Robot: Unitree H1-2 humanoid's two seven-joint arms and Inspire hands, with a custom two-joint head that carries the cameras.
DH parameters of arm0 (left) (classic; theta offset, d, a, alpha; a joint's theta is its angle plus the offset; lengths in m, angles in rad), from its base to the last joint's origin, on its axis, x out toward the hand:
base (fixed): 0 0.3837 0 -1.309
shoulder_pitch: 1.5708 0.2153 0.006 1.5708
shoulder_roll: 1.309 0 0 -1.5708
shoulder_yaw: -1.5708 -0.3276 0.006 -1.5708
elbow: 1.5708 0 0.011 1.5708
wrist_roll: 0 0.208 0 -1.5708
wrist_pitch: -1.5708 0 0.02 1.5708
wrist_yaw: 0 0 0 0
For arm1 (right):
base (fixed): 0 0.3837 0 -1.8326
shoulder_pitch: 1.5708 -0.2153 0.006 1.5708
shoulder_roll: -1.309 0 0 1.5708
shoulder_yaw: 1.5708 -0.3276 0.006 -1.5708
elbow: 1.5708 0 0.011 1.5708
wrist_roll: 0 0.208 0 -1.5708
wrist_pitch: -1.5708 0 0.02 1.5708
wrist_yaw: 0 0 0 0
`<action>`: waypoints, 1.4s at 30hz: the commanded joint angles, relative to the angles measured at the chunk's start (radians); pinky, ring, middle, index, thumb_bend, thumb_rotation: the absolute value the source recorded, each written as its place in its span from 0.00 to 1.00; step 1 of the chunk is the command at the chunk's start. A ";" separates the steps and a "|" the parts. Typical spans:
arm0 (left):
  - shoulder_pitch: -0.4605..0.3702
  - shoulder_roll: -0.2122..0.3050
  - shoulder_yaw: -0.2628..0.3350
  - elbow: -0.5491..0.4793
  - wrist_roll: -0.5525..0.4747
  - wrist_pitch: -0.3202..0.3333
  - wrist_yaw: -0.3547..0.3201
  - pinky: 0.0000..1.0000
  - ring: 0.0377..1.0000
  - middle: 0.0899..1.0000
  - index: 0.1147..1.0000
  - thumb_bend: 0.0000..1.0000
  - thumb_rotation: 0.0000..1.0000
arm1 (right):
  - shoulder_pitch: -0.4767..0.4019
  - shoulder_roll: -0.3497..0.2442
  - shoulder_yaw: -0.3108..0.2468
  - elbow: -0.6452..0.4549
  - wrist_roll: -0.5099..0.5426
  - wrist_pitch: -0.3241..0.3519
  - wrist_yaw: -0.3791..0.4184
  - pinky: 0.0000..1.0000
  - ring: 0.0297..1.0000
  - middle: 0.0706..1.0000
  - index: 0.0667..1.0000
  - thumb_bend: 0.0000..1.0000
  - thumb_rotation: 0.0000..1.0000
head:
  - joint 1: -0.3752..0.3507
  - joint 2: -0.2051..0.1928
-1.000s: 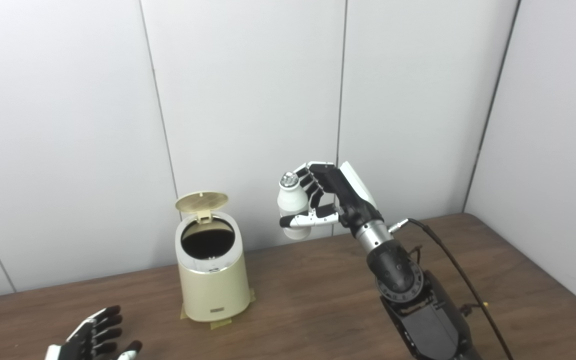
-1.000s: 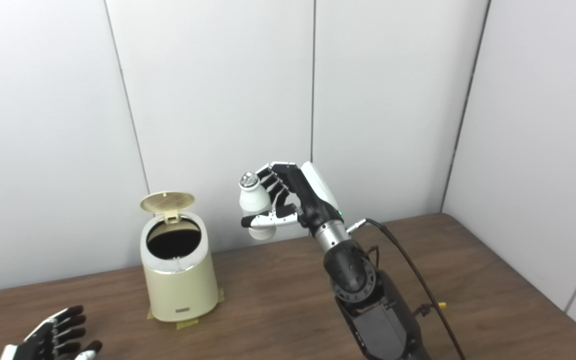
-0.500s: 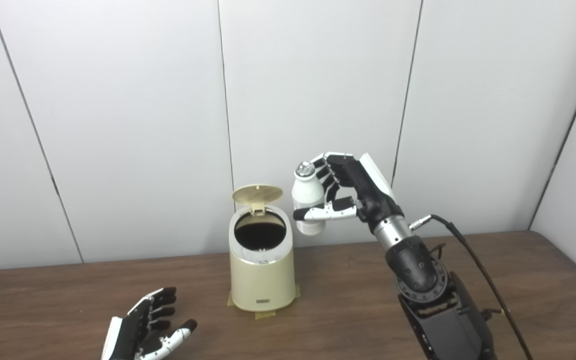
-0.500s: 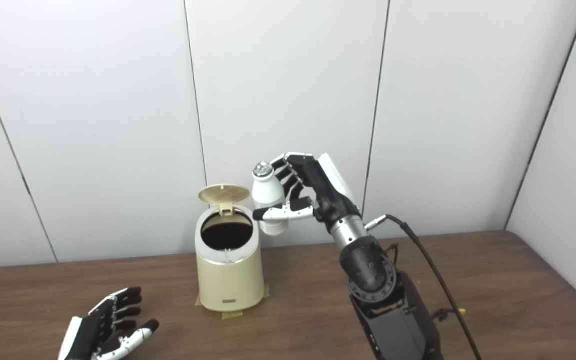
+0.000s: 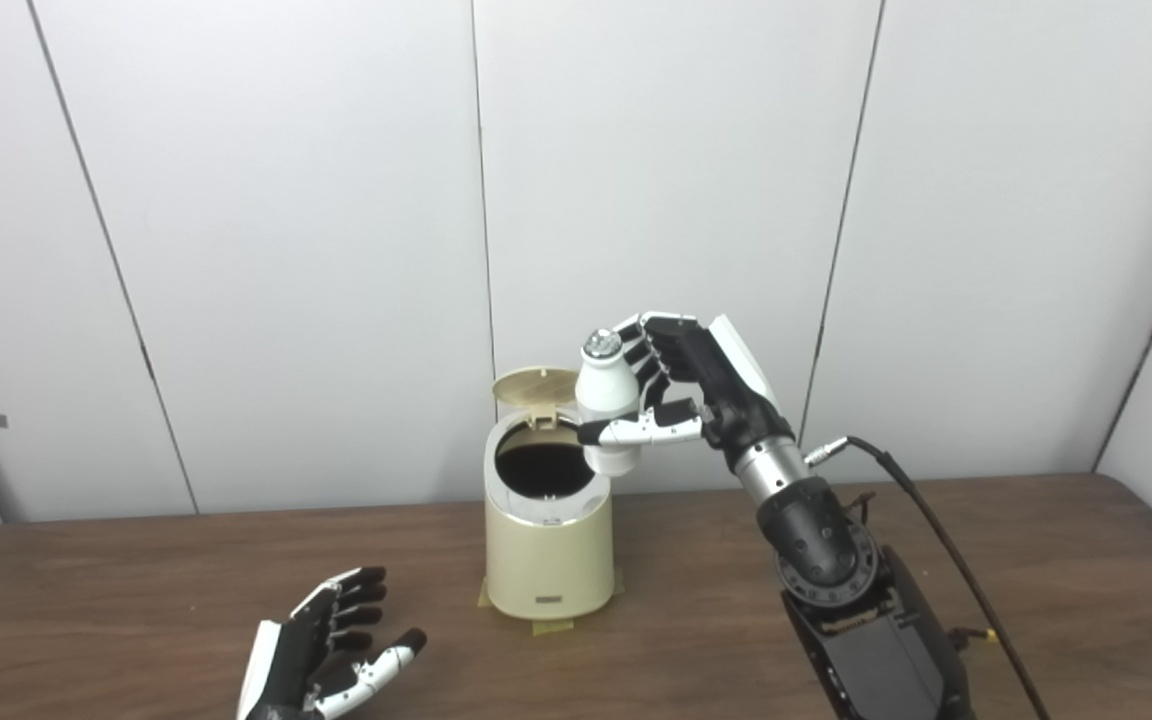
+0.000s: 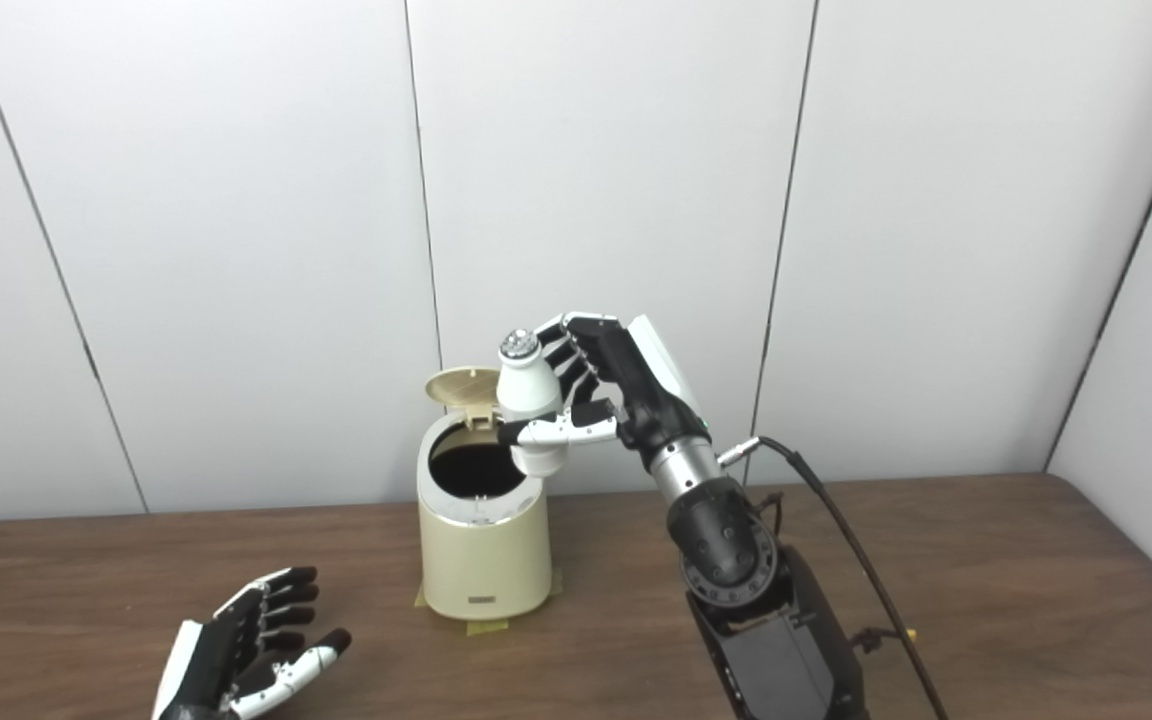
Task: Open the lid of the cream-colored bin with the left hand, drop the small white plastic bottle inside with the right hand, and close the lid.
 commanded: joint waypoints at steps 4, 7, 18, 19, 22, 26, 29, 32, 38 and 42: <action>-0.026 -0.022 -0.010 0.002 0.002 -0.016 0.003 0.66 0.72 0.73 0.75 0.68 0.13 | -0.083 0.015 -0.005 0.057 0.016 -0.090 -0.029 0.28 0.35 0.42 0.50 0.51 0.00 | 0.010 0.002; -0.025 -0.028 -0.010 -0.001 0.001 -0.019 0.003 0.65 0.71 0.73 0.75 0.68 0.12 | -0.095 0.023 -0.002 0.100 0.017 -0.124 -0.034 0.29 0.36 0.42 0.50 0.51 0.00 | 0.017 0.003; -0.013 -0.041 -0.015 -0.033 0.015 0.003 0.004 0.66 0.73 0.75 0.76 0.68 0.15 | -0.139 0.056 0.019 0.237 -0.027 -0.180 -0.095 0.28 0.35 0.42 0.52 0.51 0.00 | 0.043 0.013; -0.013 -0.042 -0.016 -0.035 0.015 0.004 0.003 0.66 0.73 0.75 0.76 0.68 0.15 | -0.142 0.057 0.022 0.250 -0.028 -0.189 -0.101 0.28 0.35 0.42 0.52 0.51 0.00 | 0.044 0.014; -0.011 -0.045 -0.017 -0.042 0.014 0.012 0.003 0.66 0.74 0.76 0.77 0.68 0.15 | -0.149 0.061 0.026 0.281 -0.030 -0.209 -0.116 0.27 0.35 0.42 0.52 0.51 0.00 | 0.045 0.016; -0.010 -0.047 -0.019 -0.047 0.018 0.018 0.005 0.66 0.74 0.76 0.77 0.68 0.15 | -0.149 0.069 0.022 0.300 -0.015 -0.216 -0.122 0.27 0.34 0.42 0.52 0.51 0.00 | 0.050 0.018; -0.009 -0.049 -0.022 -0.050 0.023 0.024 0.005 0.66 0.74 0.76 0.77 0.67 0.16 | -0.147 0.075 0.018 0.312 -0.005 -0.222 -0.124 0.28 0.35 0.43 0.52 0.51 0.00 | 0.052 0.019; -0.008 -0.051 -0.025 -0.055 0.028 0.028 0.006 0.66 0.74 0.76 0.77 0.67 0.16 | -0.147 0.076 0.019 0.326 -0.001 -0.236 -0.132 0.28 0.35 0.43 0.51 0.51 0.00 | 0.053 0.022; -0.006 -0.055 -0.028 -0.064 0.042 0.036 0.005 0.68 0.74 0.76 0.77 0.68 0.18 | -0.142 0.080 0.019 0.336 0.001 -0.244 -0.144 0.28 0.35 0.44 0.51 0.51 0.00 | 0.058 0.026; -0.005 -0.055 -0.029 -0.069 0.047 0.040 0.005 0.68 0.74 0.75 0.77 0.67 0.17 | -0.141 0.081 0.021 0.341 -0.003 -0.247 -0.149 0.28 0.34 0.43 0.52 0.51 0.00 | 0.059 0.027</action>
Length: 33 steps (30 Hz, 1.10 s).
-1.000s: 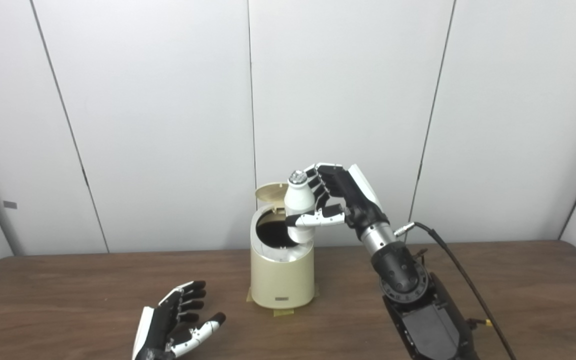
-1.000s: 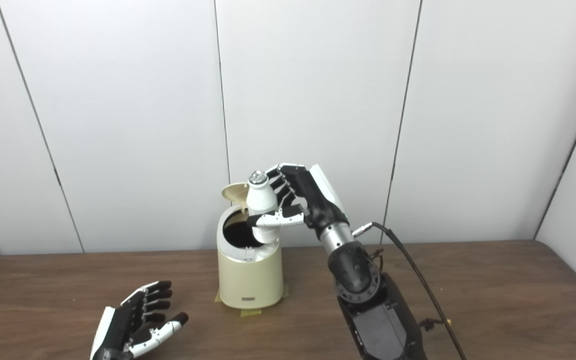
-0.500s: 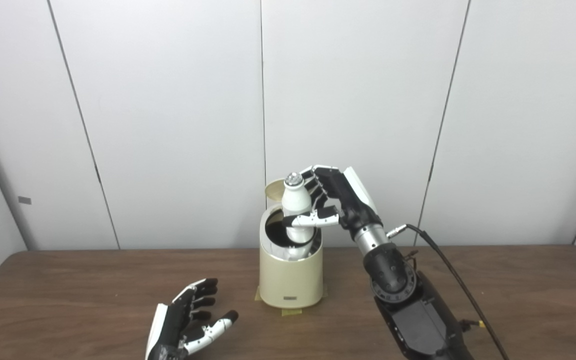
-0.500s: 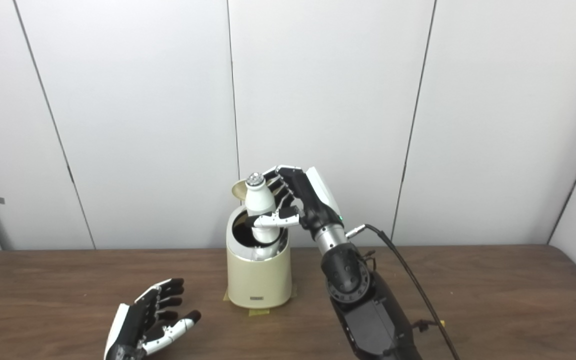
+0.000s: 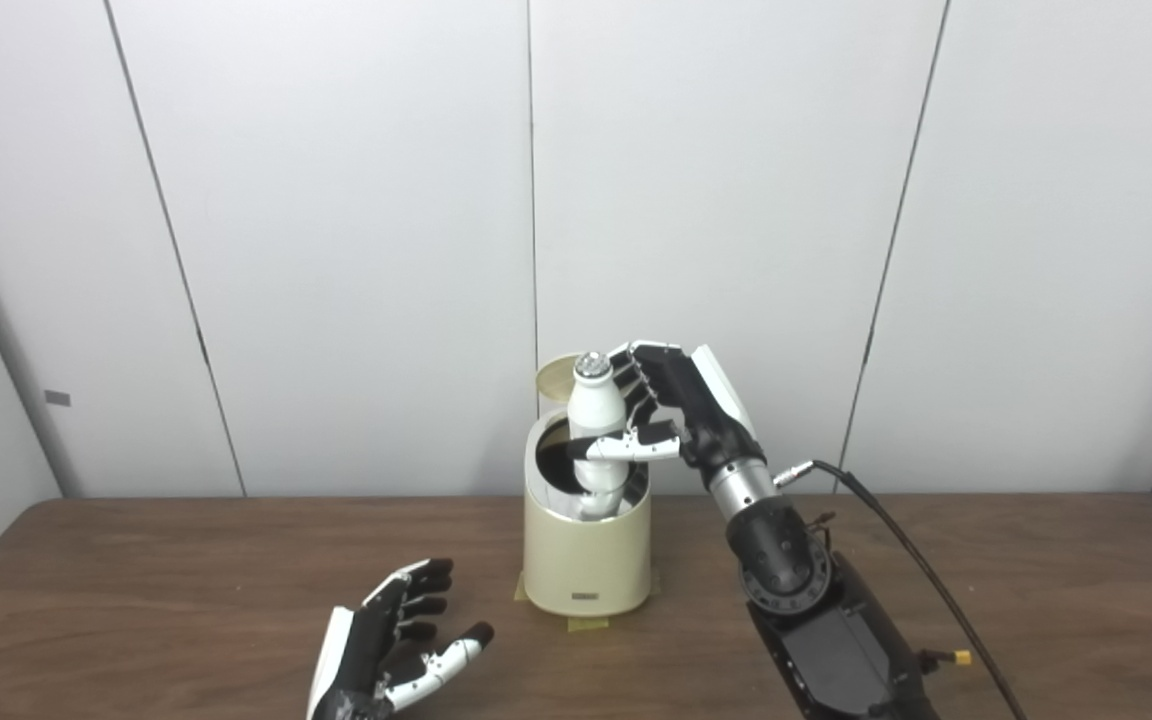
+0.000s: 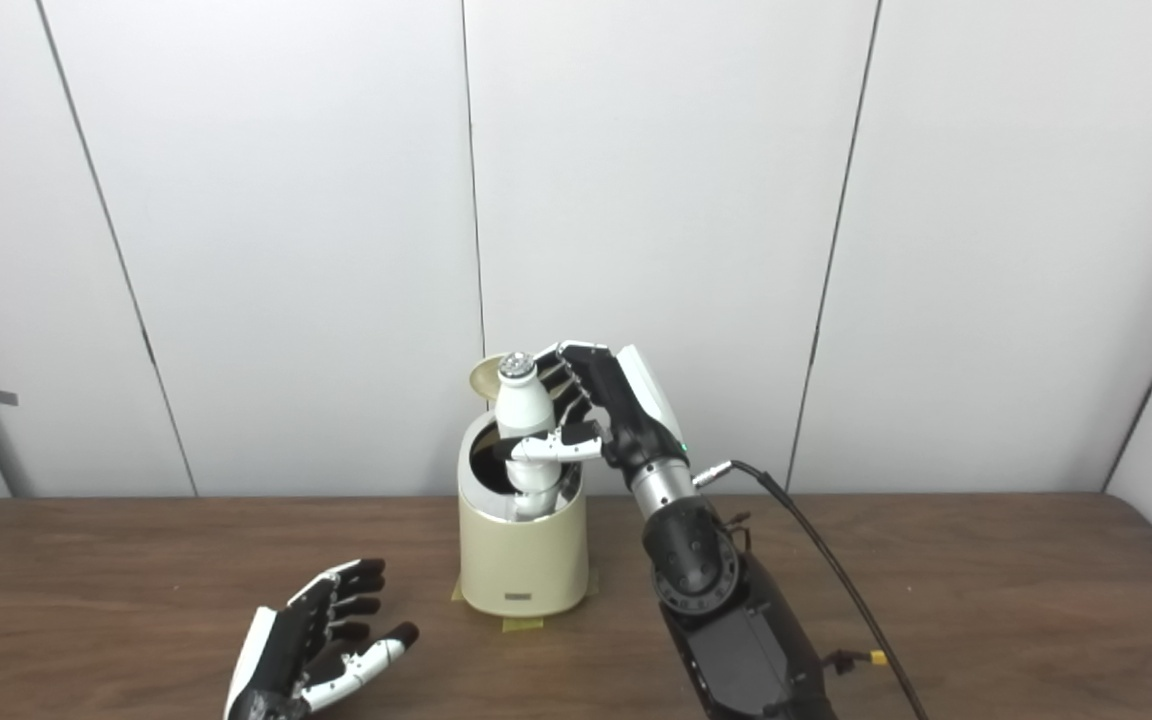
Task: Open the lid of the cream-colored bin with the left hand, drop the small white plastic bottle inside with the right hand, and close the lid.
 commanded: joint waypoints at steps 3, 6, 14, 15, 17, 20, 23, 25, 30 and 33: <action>-0.019 -0.005 -0.008 -0.029 0.014 0.009 0.002 0.68 0.75 0.76 0.77 0.66 0.16 | -0.054 0.002 -0.007 -0.026 0.000 -0.029 -0.019 0.28 0.34 0.44 0.52 0.51 0.00 | 0.002 0.004; -0.019 -0.005 -0.010 -0.033 0.016 0.013 0.001 0.68 0.74 0.76 0.77 0.66 0.16 | -0.050 0.005 -0.007 -0.030 0.000 -0.020 -0.017 0.29 0.34 0.44 0.52 0.51 0.00 | 0.001 0.007; -0.022 -0.003 -0.009 -0.021 0.010 0.002 -0.001 0.66 0.73 0.75 0.77 0.66 0.16 | -0.034 -0.018 0.008 -0.024 -0.012 -0.030 0.001 0.29 0.35 0.43 0.52 0.51 0.00 | 0.002 0.010; -0.022 -0.003 -0.009 -0.023 0.009 0.004 -0.001 0.66 0.73 0.75 0.77 0.66 0.16 | -0.031 -0.024 0.011 -0.028 -0.014 -0.028 0.007 0.29 0.35 0.43 0.52 0.51 0.00 | 0.005 0.018; -0.021 -0.003 -0.010 -0.027 0.012 0.008 -0.001 0.65 0.73 0.75 0.77 0.66 0.15 | -0.024 -0.033 0.016 -0.034 -0.014 -0.028 0.015 0.29 0.35 0.43 0.52 0.51 0.00 | 0.004 0.019; -0.021 -0.003 -0.010 -0.027 0.011 0.008 -0.003 0.66 0.73 0.75 0.77 0.66 0.15 | -0.009 -0.045 0.021 -0.042 -0.015 -0.032 0.022 0.30 0.36 0.42 0.51 0.51 0.00 | 0.002 0.022; -0.020 -0.004 -0.011 -0.031 0.010 0.013 -0.005 0.67 0.73 0.75 0.77 0.66 0.16 | 0.003 -0.051 0.023 -0.045 -0.006 -0.044 0.031 0.31 0.37 0.42 0.51 0.51 0.00 | 0.004 0.026; -0.020 -0.004 -0.011 -0.029 0.010 0.010 -0.005 0.67 0.74 0.75 0.77 0.66 0.15 | 0.007 -0.055 0.026 -0.039 -0.013 -0.061 0.023 0.30 0.37 0.42 0.51 0.51 0.00 | 0.004 0.026; -0.020 -0.004 -0.012 -0.028 0.010 0.007 -0.005 0.66 0.73 0.75 0.77 0.66 0.14 | 0.014 -0.071 0.046 -0.016 -0.056 -0.115 -0.003 0.30 0.36 0.42 0.51 0.51 0.00 | 0.004 0.031; -0.021 -0.005 -0.012 -0.030 0.010 0.010 -0.005 0.65 0.72 0.75 0.77 0.66 0.15 | 0.019 -0.075 0.056 -0.015 -0.081 -0.114 -0.011 0.28 0.35 0.41 0.52 0.51 0.00 | 0.005 0.036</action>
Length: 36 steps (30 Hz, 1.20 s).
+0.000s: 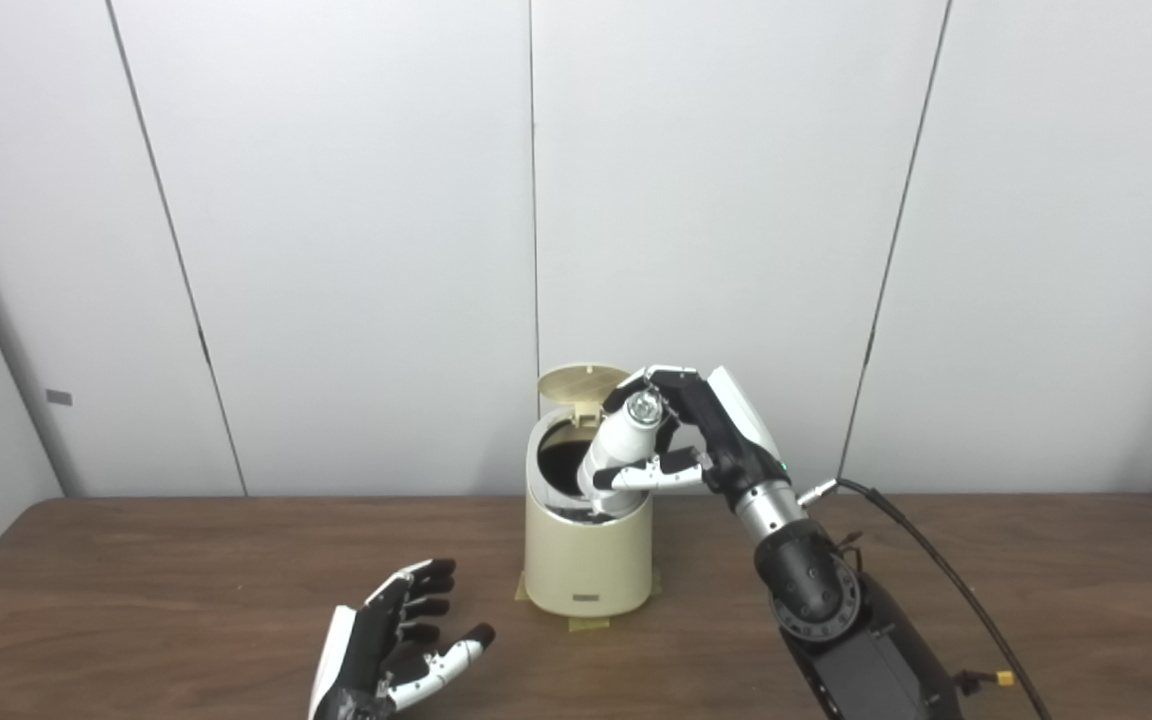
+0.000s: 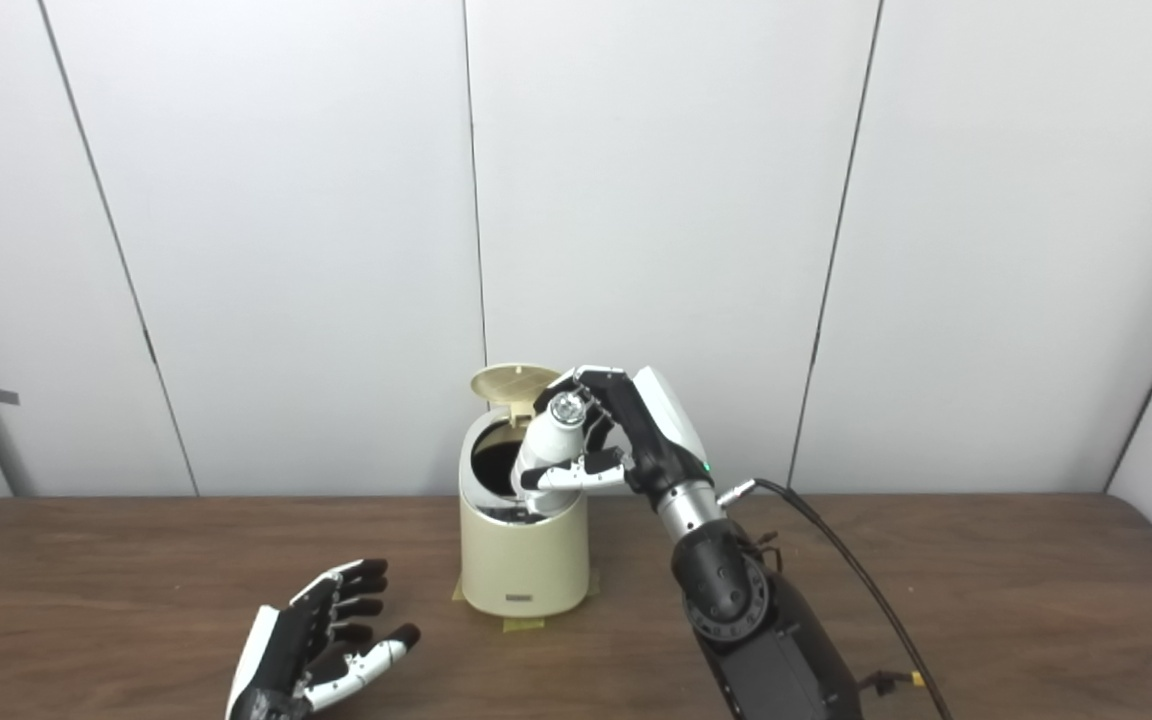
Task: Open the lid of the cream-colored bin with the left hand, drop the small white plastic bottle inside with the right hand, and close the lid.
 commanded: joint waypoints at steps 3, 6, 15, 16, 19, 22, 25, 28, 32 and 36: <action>-0.022 -0.005 -0.010 -0.023 0.007 -0.003 -0.002 0.65 0.73 0.75 0.77 0.66 0.15 | -0.025 -0.010 0.010 -0.012 -0.018 -0.044 -0.008 0.27 0.35 0.41 0.52 0.51 0.00 | 0.001 0.001; -0.022 -0.006 -0.010 -0.026 0.006 0.004 -0.003 0.66 0.73 0.75 0.77 0.66 0.15 | -0.026 -0.010 0.011 -0.023 -0.012 -0.038 0.002 0.27 0.34 0.41 0.52 0.51 0.00 | 0.001 0.005; -0.024 -0.007 -0.014 -0.026 0.010 0.005 -0.002 0.66 0.74 0.75 0.77 0.65 0.13 | -0.040 -0.001 0.011 -0.055 -0.014 0.023 0.031 0.26 0.34 0.41 0.52 0.51 0.00 | 0.001 0.007; -0.024 -0.007 -0.015 -0.026 0.010 0.006 -0.002 0.66 0.74 0.75 0.77 0.65 0.14 | -0.042 0.000 0.011 -0.060 -0.014 0.035 0.037 0.26 0.34 0.41 0.52 0.51 0.00 | 0.001 0.007; -0.025 -0.006 -0.017 -0.026 0.015 0.008 -0.001 0.66 0.74 0.75 0.77 0.65 0.15 | -0.047 0.000 0.014 -0.076 -0.021 0.074 0.052 0.27 0.34 0.41 0.52 0.51 0.00 | 0.001 0.008; -0.027 -0.005 -0.018 -0.024 0.017 0.010 -0.003 0.66 0.74 0.76 0.77 0.65 0.16 | -0.047 0.002 0.014 -0.091 -0.014 0.104 0.069 0.28 0.35 0.42 0.52 0.51 0.00 | 0.000 0.008; -0.029 -0.007 -0.017 -0.020 0.015 0.006 0.000 0.67 0.73 0.75 0.77 0.66 0.16 | -0.045 0.000 0.015 -0.097 -0.007 0.111 0.083 0.31 0.37 0.43 0.52 0.51 0.00 | -0.001 0.008; -0.029 -0.006 -0.018 -0.018 0.016 0.006 0.000 0.67 0.74 0.76 0.77 0.66 0.16 | -0.048 -0.005 0.018 -0.081 -0.005 0.099 0.089 0.32 0.40 0.44 0.52 0.51 0.00 | 0.000 0.007; -0.029 -0.006 -0.018 -0.019 0.014 0.005 0.000 0.67 0.74 0.75 0.77 0.66 0.16 | -0.047 -0.009 0.023 -0.086 -0.010 0.107 0.100 0.32 0.43 0.52 0.65 0.53 0.00 | 0.002 0.008; -0.029 -0.005 -0.015 -0.016 0.007 0.000 -0.002 0.66 0.74 0.75 0.77 0.67 0.17 | -0.045 -0.007 0.022 -0.094 -0.005 0.119 0.114 0.32 0.44 0.60 0.70 0.53 0.00 | 0.001 0.011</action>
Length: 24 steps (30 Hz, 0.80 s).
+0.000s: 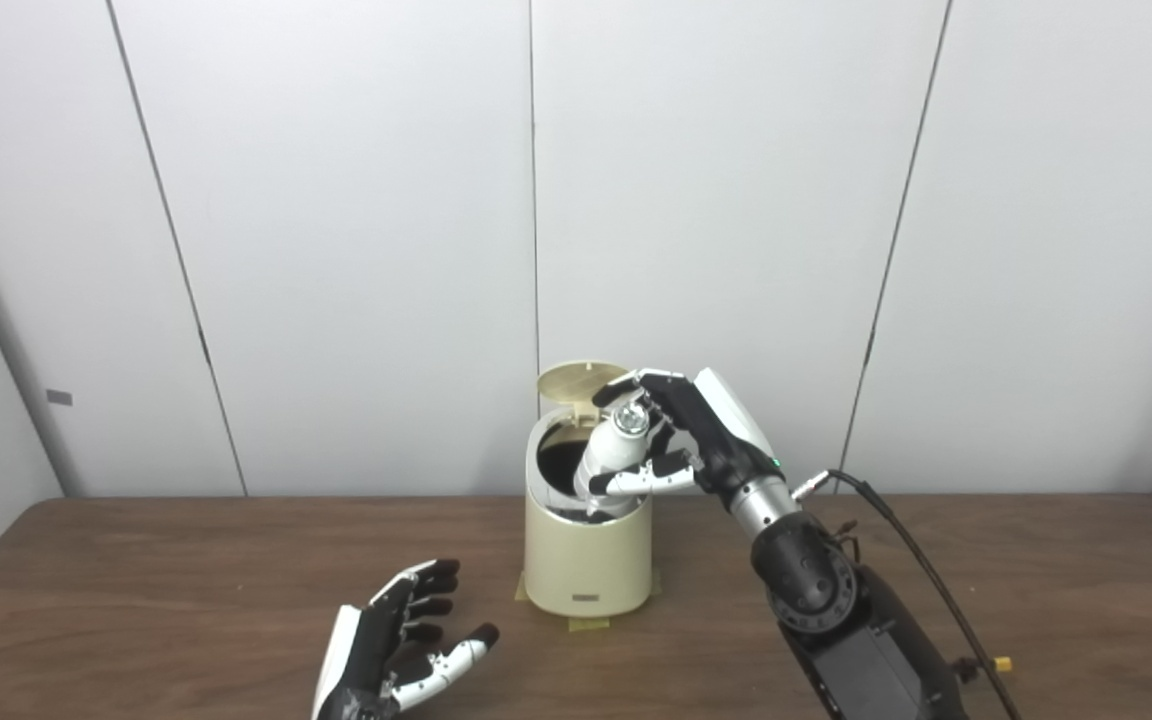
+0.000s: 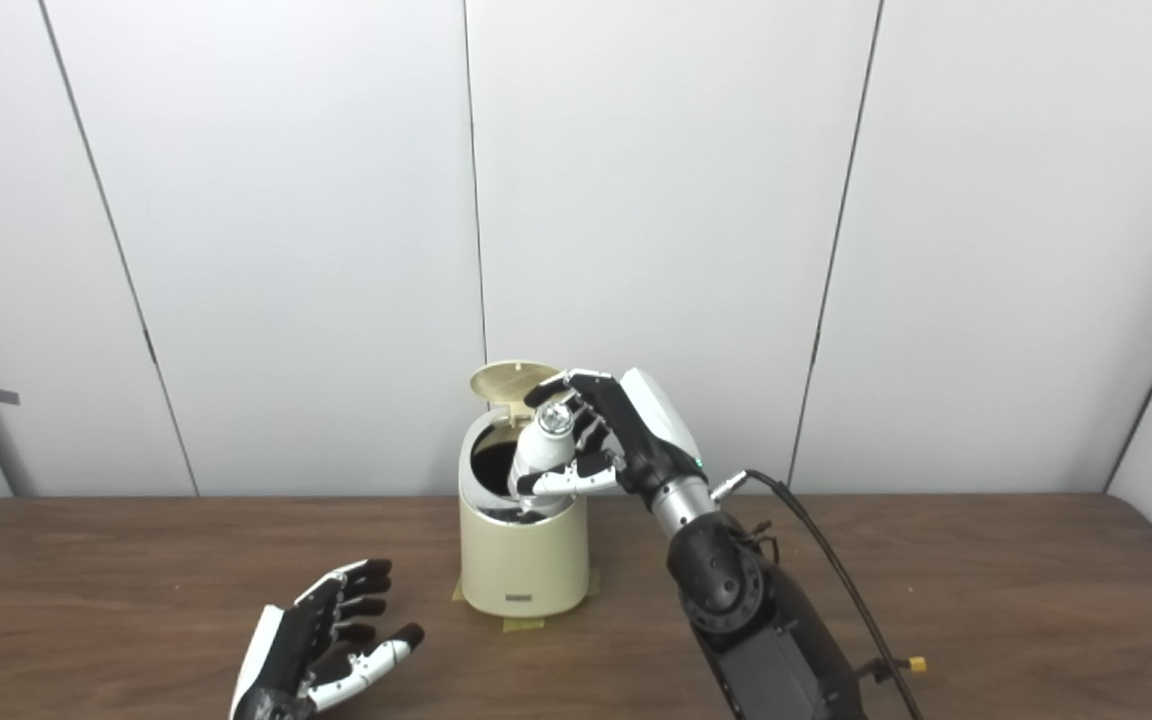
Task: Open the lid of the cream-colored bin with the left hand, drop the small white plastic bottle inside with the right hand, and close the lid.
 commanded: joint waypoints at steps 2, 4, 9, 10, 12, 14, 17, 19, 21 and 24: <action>-0.028 -0.003 -0.008 -0.014 0.007 -0.009 -0.001 0.65 0.73 0.75 0.77 0.67 0.17 | -0.041 0.001 0.004 -0.032 0.007 -0.004 0.020 0.33 0.43 0.61 0.71 0.53 0.00 | 0.001 0.001; -0.026 -0.002 -0.008 -0.020 0.009 -0.002 -0.003 0.65 0.73 0.75 0.77 0.66 0.17 | -0.039 0.001 0.004 -0.033 0.006 -0.004 0.022 0.33 0.43 0.62 0.72 0.53 0.00 | -0.001 0.002; -0.026 0.000 -0.008 -0.021 0.010 0.001 -0.004 0.66 0.73 0.75 0.77 0.66 0.16 | -0.035 -0.001 0.006 -0.034 0.002 -0.004 0.029 0.34 0.43 0.63 0.74 0.53 0.00 | -0.003 0.003; -0.027 0.001 -0.008 -0.020 0.009 0.000 -0.004 0.66 0.73 0.75 0.77 0.66 0.16 | -0.035 -0.002 0.006 -0.033 0.002 -0.005 0.028 0.33 0.43 0.62 0.74 0.53 0.00 | -0.003 0.004; -0.027 0.000 -0.007 -0.019 0.007 -0.003 -0.004 0.65 0.73 0.75 0.77 0.66 0.16 | -0.033 -0.003 0.006 -0.036 0.003 -0.007 0.030 0.33 0.43 0.62 0.73 0.53 0.00 | -0.003 0.004; -0.026 0.000 -0.008 -0.021 0.007 -0.004 -0.004 0.65 0.73 0.75 0.77 0.66 0.15 | -0.031 -0.003 0.006 -0.039 0.004 -0.005 0.032 0.33 0.43 0.62 0.73 0.53 0.00 | -0.003 0.005; -0.026 0.001 -0.009 -0.023 0.009 -0.001 -0.005 0.66 0.73 0.75 0.77 0.66 0.15 | -0.030 -0.002 0.004 -0.039 0.007 -0.007 0.034 0.32 0.43 0.62 0.73 0.53 0.00 | -0.003 0.006; -0.026 0.001 -0.008 -0.024 0.009 0.001 -0.005 0.66 0.73 0.75 0.77 0.66 0.15 | -0.029 -0.003 0.003 -0.037 0.008 -0.013 0.033 0.32 0.43 0.61 0.72 0.53 0.00 | -0.003 0.006; -0.026 0.000 -0.008 -0.024 0.010 0.002 -0.004 0.66 0.73 0.75 0.76 0.66 0.15 | -0.029 -0.003 0.003 -0.037 0.008 -0.013 0.033 0.32 0.43 0.61 0.72 0.53 0.00 | -0.003 0.006; -0.026 0.000 -0.009 -0.025 0.013 0.005 -0.004 0.66 0.73 0.75 0.77 0.67 0.16 | -0.034 -0.001 0.005 -0.044 -0.001 0.001 0.032 0.33 0.43 0.61 0.72 0.53 0.00 | -0.003 0.007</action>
